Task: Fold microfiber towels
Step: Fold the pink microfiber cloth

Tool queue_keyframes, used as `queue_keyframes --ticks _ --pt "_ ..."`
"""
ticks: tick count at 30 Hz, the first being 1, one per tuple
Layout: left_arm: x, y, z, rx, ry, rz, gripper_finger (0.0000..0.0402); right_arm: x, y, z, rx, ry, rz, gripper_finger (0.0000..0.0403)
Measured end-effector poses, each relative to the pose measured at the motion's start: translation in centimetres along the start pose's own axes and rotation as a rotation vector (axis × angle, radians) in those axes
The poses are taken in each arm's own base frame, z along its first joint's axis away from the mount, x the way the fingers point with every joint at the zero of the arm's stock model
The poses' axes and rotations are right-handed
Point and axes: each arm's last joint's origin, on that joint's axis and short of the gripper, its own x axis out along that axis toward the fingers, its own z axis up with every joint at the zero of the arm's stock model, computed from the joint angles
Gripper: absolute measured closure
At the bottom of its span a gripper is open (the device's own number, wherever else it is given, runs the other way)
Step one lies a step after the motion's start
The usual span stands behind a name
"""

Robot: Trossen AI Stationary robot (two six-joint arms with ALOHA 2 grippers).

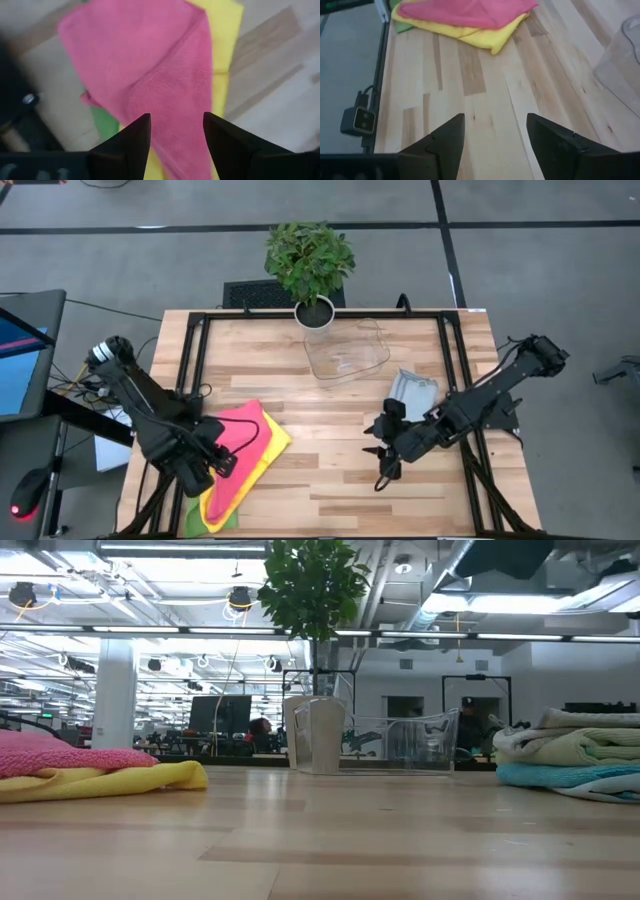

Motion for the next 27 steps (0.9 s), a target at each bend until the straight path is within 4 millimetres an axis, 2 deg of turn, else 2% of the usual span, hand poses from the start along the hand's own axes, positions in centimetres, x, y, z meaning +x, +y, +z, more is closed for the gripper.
queue_keyframes --ticks 5,8,14,20,27 --pt "3.7 1.1 -1.3 0.088 0.019 -0.008 0.0228 0.0 0.0 0.0 0.019 -0.001 -0.005 0.0164" --pt "5.1 2.1 -1.5 0.127 0.037 0.036 0.0228 0.0 -0.1 0.0 0.034 0.000 -0.005 0.0164" --pt "5.7 3.3 -1.4 0.153 0.037 0.130 0.0228 0.1 -0.3 0.1 0.051 0.002 -0.018 0.0164" --pt "5.8 3.1 -1.5 0.194 0.030 0.109 0.0228 0.3 -0.7 0.3 0.068 0.001 -0.030 0.0164" --pt "7.4 2.7 -2.5 0.230 0.079 0.179 0.0228 0.5 -1.1 0.5 0.076 0.008 -0.032 0.0164"
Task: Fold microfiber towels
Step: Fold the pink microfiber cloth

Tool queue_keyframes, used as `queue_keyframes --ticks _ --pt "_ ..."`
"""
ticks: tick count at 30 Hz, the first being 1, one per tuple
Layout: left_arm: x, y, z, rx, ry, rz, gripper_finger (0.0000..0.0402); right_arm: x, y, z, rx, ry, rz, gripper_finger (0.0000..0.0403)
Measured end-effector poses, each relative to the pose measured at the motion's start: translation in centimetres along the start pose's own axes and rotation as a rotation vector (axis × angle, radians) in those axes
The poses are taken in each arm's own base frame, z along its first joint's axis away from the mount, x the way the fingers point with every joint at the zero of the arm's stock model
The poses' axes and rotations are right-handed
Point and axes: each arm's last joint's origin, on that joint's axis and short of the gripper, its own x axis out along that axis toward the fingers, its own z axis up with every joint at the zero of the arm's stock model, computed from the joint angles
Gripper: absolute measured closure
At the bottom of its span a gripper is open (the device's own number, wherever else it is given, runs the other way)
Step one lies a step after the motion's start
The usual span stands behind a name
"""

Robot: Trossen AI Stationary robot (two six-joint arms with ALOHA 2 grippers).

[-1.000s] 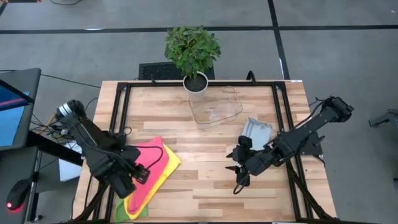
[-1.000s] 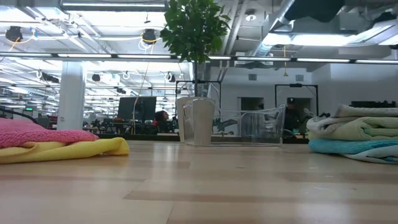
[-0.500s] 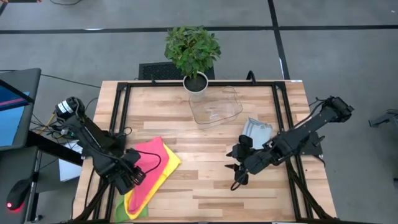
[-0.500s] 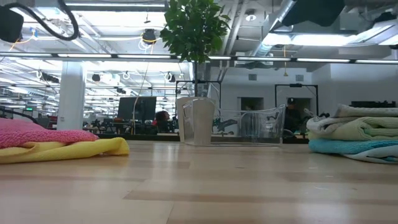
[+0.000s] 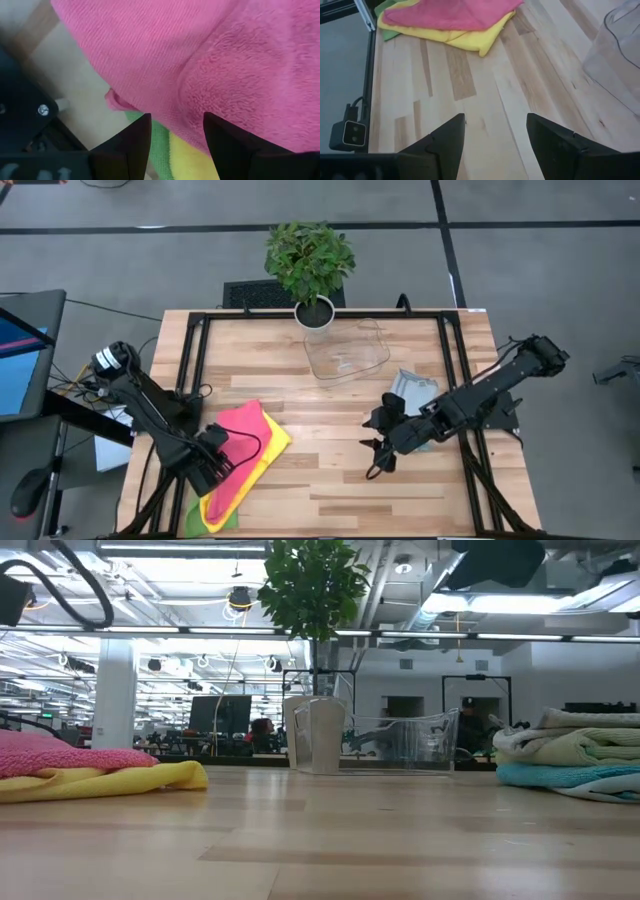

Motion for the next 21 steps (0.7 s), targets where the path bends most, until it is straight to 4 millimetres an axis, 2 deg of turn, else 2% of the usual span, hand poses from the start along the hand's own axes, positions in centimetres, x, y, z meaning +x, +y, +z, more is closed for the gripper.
queue_keyframes --ticks 6,9,15,21 --pt "0.37 -0.12 -0.18 0.004 0.023 0.029 0.0238 0.00 0.00 -0.01 -0.001 0.001 0.000 0.0164" --pt "0.38 -0.12 -0.18 0.006 0.023 0.029 0.0273 0.00 0.00 -0.02 -0.003 0.002 0.000 0.0164" --pt "0.54 -0.06 -0.13 -0.055 -0.001 0.027 0.0384 0.00 0.00 -0.03 -0.003 0.003 0.002 0.0164" --pt "-0.15 -0.84 0.31 -0.144 0.020 -0.012 0.0400 0.00 0.00 -0.03 0.002 0.004 0.002 0.0164"
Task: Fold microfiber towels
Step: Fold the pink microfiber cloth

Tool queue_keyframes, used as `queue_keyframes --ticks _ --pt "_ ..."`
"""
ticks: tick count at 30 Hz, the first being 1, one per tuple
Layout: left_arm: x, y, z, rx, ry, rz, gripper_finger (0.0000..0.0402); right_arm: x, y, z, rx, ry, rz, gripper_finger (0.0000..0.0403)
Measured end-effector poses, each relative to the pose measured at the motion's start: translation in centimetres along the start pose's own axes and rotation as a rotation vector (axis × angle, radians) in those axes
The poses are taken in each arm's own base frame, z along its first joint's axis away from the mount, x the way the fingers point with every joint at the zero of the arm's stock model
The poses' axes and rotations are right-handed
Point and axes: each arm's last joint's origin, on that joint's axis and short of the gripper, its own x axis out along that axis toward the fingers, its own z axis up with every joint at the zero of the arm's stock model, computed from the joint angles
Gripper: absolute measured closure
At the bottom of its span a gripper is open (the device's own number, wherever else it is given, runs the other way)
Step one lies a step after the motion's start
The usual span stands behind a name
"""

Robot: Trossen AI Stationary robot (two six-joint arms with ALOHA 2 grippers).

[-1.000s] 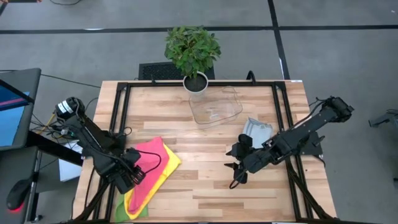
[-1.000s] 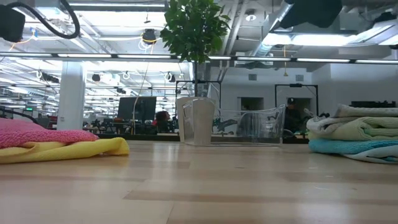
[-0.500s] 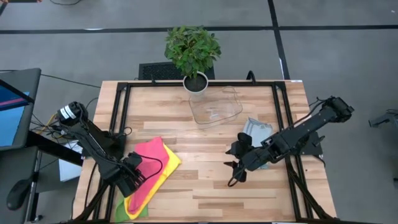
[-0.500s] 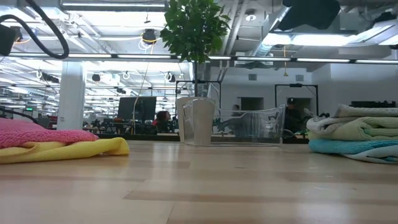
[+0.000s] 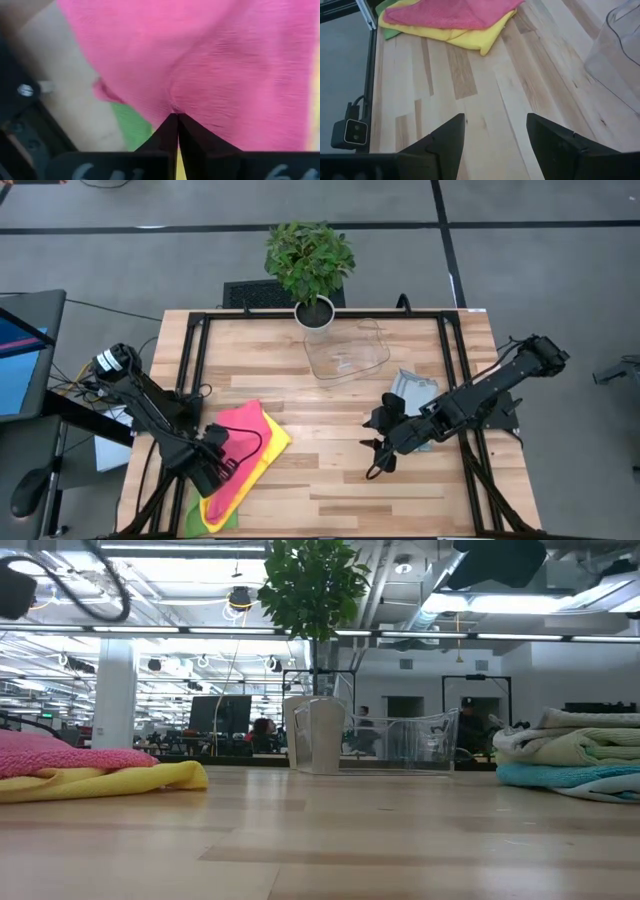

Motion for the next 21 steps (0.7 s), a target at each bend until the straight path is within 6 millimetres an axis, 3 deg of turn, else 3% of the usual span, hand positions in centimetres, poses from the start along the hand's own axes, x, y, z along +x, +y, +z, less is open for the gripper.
queue_keyframes --ticks 6,12,21 --pt "-2.1 -1.4 0.7 0.001 -0.040 -0.072 0.0401 0.0 0.0 0.0 0.001 0.000 0.000 0.0164" --pt "-2.1 -0.9 1.2 -0.025 -0.069 -0.009 0.0389 0.0 0.0 0.0 0.002 -0.001 0.002 0.0164" --pt "-1.9 -0.9 1.4 -0.024 -0.130 -0.026 0.0266 0.0 0.1 0.0 0.014 0.013 0.024 0.0164"
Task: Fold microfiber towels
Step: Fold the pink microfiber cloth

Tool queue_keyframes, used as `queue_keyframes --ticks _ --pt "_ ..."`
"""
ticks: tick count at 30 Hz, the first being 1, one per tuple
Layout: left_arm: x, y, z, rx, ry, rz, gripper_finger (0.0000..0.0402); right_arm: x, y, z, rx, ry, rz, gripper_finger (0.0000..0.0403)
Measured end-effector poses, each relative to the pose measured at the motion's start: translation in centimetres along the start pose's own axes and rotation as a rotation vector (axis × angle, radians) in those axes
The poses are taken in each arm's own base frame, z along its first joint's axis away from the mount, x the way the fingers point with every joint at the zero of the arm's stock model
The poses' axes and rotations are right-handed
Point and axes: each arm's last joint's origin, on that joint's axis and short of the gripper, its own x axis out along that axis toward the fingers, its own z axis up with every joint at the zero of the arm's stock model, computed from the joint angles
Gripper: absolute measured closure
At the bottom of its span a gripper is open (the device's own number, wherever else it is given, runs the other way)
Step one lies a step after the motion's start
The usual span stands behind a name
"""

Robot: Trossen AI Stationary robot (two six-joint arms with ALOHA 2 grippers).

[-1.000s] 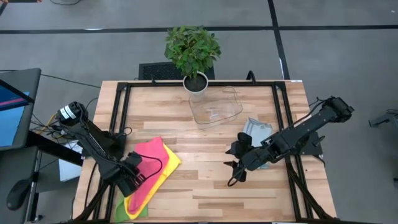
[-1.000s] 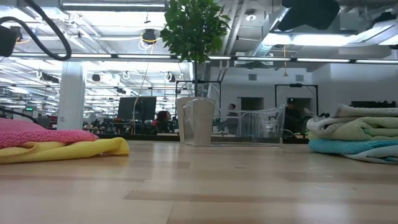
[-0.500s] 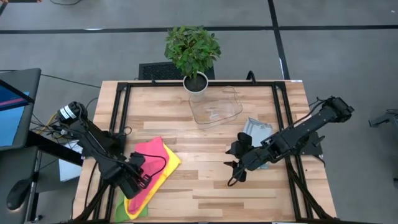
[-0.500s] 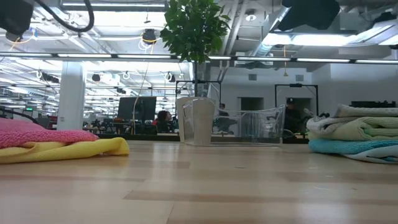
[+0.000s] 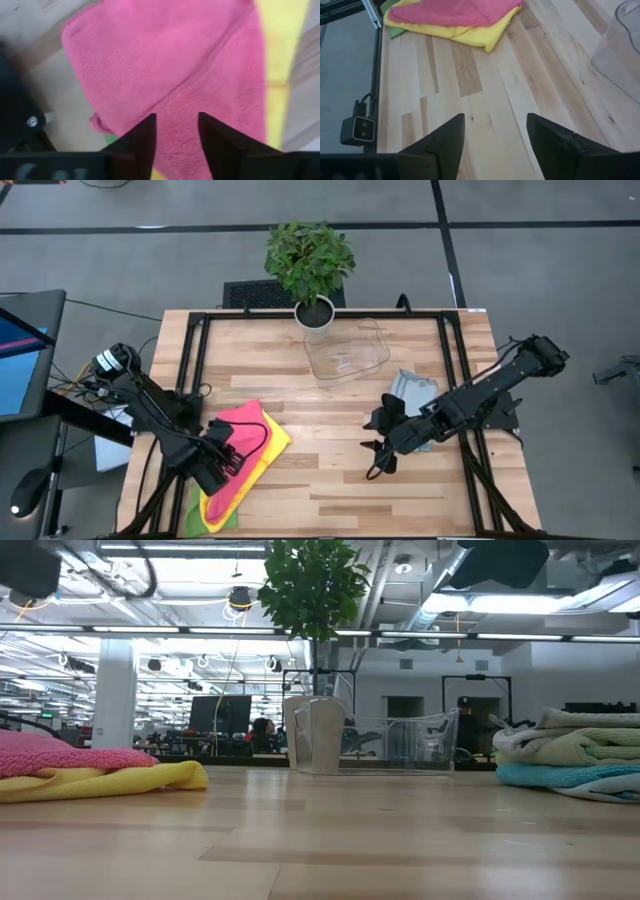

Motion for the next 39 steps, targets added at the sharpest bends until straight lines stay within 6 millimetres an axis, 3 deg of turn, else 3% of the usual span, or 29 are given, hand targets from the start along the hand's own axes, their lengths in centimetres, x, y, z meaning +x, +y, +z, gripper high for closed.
queue_keyframes --ticks 4,9,22,26,34,39 --pt "1.3 0.3 -0.6 0.010 0.090 0.017 0.0219 0.0 0.0 0.0 0.005 0.000 0.000 0.0164" --pt "2.7 1.0 -1.0 -0.009 0.113 0.040 0.0193 0.0 0.0 0.0 0.008 0.000 0.001 0.0164" --pt "2.8 0.7 -0.9 0.017 0.104 0.008 0.0209 0.0 0.0 0.0 0.017 0.001 0.001 0.0164" --pt "2.9 1.7 -0.3 0.033 0.123 0.129 0.0213 0.0 0.0 0.0 0.017 0.001 0.000 0.0164" --pt "2.3 1.1 0.2 0.061 0.077 0.091 0.0184 0.0 0.0 0.0 0.012 0.004 -0.002 0.0164" --pt "3.2 1.2 -0.1 0.059 0.096 0.078 0.0176 0.0 0.0 -0.1 0.004 0.006 -0.003 0.0164"
